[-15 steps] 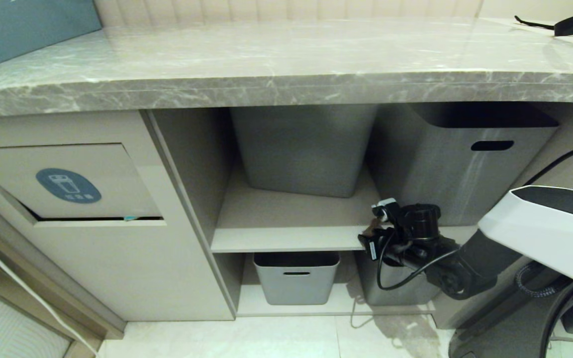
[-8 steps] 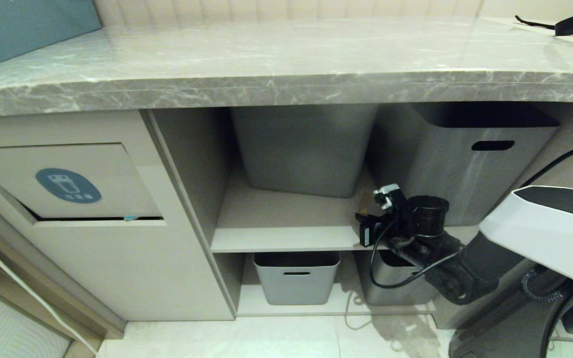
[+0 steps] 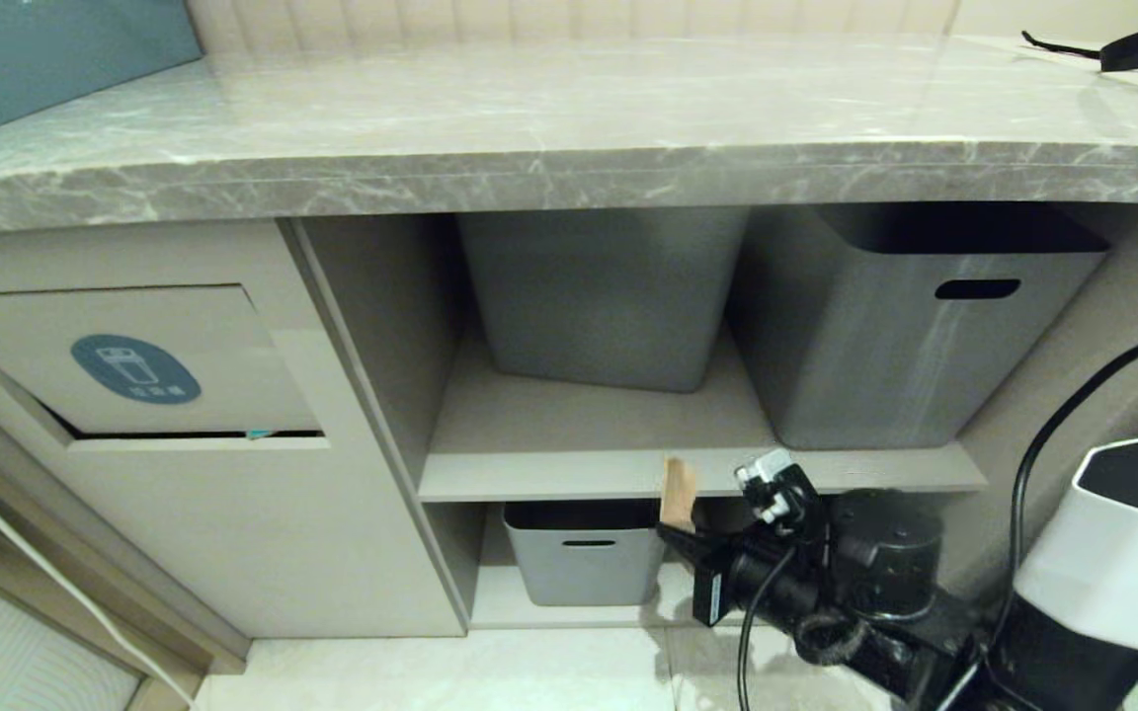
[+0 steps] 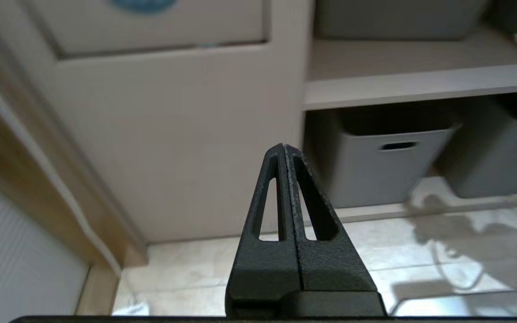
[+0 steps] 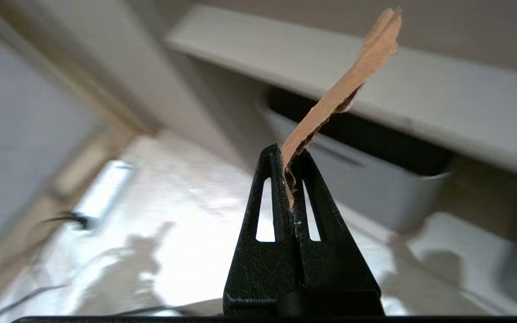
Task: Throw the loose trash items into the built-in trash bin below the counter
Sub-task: Hand it to the other hand
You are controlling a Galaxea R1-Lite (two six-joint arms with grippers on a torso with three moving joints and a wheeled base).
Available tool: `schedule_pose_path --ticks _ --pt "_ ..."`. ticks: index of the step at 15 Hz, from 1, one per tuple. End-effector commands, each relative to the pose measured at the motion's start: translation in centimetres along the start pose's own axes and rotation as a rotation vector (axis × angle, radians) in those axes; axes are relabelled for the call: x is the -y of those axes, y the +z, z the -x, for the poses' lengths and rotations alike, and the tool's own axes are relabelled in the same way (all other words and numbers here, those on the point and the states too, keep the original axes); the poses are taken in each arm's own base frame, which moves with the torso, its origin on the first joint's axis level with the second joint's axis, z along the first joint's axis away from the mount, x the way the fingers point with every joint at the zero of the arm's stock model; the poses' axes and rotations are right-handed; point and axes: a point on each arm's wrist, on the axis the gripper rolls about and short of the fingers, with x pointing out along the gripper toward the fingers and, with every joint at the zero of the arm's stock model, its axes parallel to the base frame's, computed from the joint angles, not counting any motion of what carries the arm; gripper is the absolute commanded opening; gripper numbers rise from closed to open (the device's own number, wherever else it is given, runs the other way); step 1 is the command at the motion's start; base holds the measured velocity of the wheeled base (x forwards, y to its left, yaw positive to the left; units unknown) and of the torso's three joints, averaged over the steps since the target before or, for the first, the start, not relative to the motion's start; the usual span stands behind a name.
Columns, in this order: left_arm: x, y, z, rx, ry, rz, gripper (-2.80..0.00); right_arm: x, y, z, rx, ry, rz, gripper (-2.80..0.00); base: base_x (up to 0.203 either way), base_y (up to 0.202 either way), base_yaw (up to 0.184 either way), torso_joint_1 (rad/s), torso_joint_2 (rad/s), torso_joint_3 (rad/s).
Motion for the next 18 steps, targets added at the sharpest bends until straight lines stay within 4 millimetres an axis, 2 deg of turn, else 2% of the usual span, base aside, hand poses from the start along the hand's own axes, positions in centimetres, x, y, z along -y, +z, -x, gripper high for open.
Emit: schedule_pose_path --ticks 1,3,4,5,7,10,12,14,16,17,18 --pt "-0.1 3.0 0.2 0.031 -0.041 0.004 -2.80 -1.9 0.5 1.6 0.028 0.060 -0.023 -2.80 0.000 0.000 0.000 0.000 0.00 0.000" --pt "-0.2 7.4 -1.0 0.016 -0.141 0.061 -2.80 -2.2 1.5 2.2 0.071 0.065 -0.074 -2.80 0.000 0.000 0.000 0.000 0.00 0.000" --pt "-0.3 10.0 -1.6 0.024 -0.214 0.146 -2.80 -2.4 1.7 2.5 0.074 0.070 -0.117 -2.80 0.000 0.000 0.000 0.000 0.00 0.000" --pt "-0.3 12.1 -2.2 0.010 -0.290 0.294 -2.80 -2.5 2.0 2.6 0.085 0.078 -0.169 -2.80 0.000 0.000 0.000 0.000 0.00 0.000" --pt "-0.2 14.5 -4.1 -0.105 -0.470 0.591 -2.80 -2.5 2.1 2.7 0.083 0.083 -0.276 -2.80 0.000 0.000 0.000 0.000 0.00 0.000" --pt "0.1 15.2 -6.7 -0.358 -0.719 0.901 -2.80 -2.9 3.3 2.1 0.130 0.120 -0.350 -2.80 0.000 0.000 0.000 0.000 0.00 0.000" --pt "0.7 14.9 -8.2 -0.512 -0.830 1.006 -2.80 -3.7 5.6 1.3 0.204 0.203 -0.468 -2.80 0.000 0.000 0.000 0.000 0.00 0.000" --pt "1.9 13.9 -11.2 -0.687 -0.860 1.090 -2.80 -4.8 7.9 1.0 0.225 0.331 -0.538 -2.80 0.000 0.000 0.000 0.000 0.00 0.000" --pt "3.6 12.3 -15.1 -0.799 -0.856 1.120 -2.80 -5.8 8.6 0.3 0.201 0.416 -0.551 -2.80 0.000 0.000 0.000 0.000 0.00 0.000" --pt "4.5 11.5 -17.1 -0.831 -0.854 1.127 0.00 -6.2 8.8 -0.1 0.193 0.447 -0.550 -2.80 0.000 0.000 0.000 0.000 0.00 0.000" --pt "5.3 10.6 -18.9 -0.851 -0.853 1.132 0.00 -6.7 8.7 -0.2 0.182 0.472 -0.549 -2.80 0.000 0.000 0.000 0.000 0.00 0.000"
